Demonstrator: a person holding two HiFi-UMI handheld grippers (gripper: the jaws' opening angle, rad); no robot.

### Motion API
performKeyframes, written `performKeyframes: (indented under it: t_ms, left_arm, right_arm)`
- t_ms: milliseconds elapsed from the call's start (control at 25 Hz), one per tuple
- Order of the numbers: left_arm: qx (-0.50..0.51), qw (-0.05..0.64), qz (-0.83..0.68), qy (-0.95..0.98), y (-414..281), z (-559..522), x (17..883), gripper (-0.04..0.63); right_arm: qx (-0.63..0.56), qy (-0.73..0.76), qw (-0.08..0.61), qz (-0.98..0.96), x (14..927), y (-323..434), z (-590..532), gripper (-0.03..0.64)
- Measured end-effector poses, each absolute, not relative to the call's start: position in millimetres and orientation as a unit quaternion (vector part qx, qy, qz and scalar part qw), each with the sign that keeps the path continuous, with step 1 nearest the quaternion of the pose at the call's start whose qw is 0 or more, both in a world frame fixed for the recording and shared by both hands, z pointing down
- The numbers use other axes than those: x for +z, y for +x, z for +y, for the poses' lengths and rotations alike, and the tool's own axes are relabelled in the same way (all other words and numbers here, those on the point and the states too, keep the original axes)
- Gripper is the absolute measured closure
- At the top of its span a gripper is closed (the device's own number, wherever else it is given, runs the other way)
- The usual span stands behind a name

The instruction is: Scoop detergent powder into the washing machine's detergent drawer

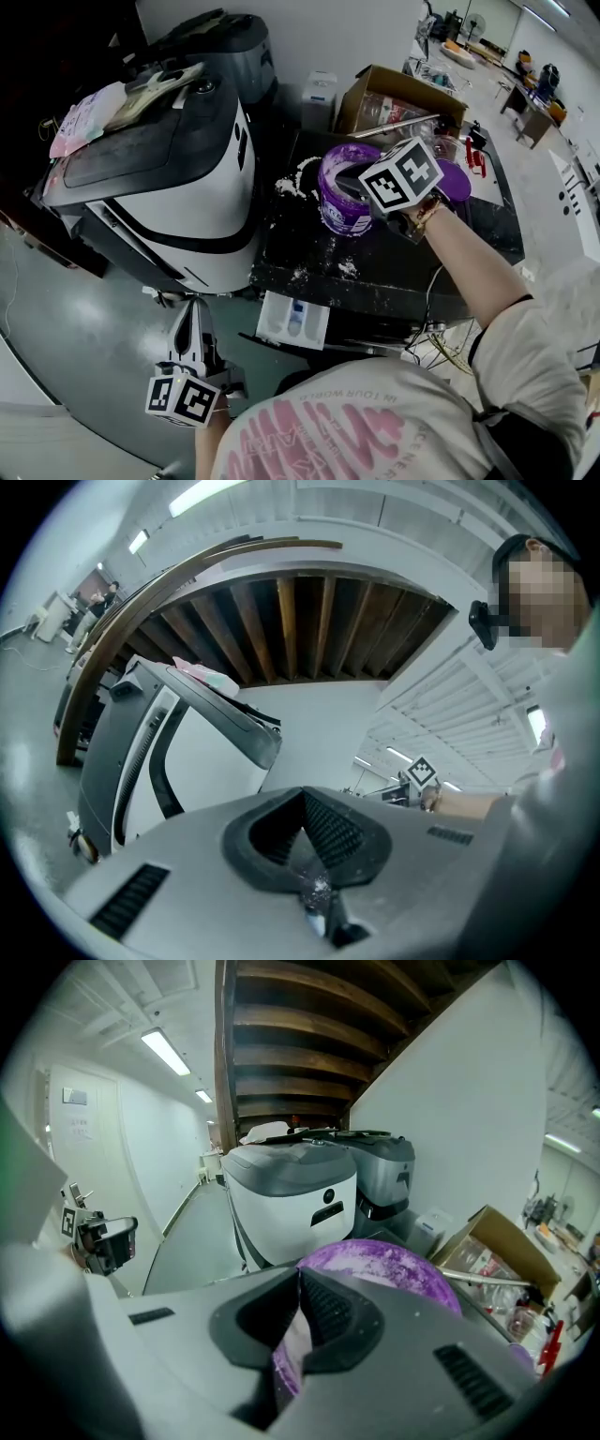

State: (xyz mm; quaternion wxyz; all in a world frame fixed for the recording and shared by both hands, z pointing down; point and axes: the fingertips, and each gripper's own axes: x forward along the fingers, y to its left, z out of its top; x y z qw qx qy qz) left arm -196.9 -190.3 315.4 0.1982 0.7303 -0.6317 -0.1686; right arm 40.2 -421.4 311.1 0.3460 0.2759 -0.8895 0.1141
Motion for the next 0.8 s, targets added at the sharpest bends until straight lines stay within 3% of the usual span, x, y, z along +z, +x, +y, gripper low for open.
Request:
performKeyframes:
  t_ms: [440,800]
  left_arm:
    - [-0.167,0.202,-0.617,0.741,-192.8,-190.2,316.4,0.595]
    - [-0.159,0.2,-0.602,0.757,-185.5,-193.7,312.0,0.595]
  right_arm:
    - [0.102,0.278,0.35,-0.889,307.5,48.1,-398.8,0.614]
    - [0.127,0.296,0.311,-0.894,305.7,51.9,-393.3,0.614]
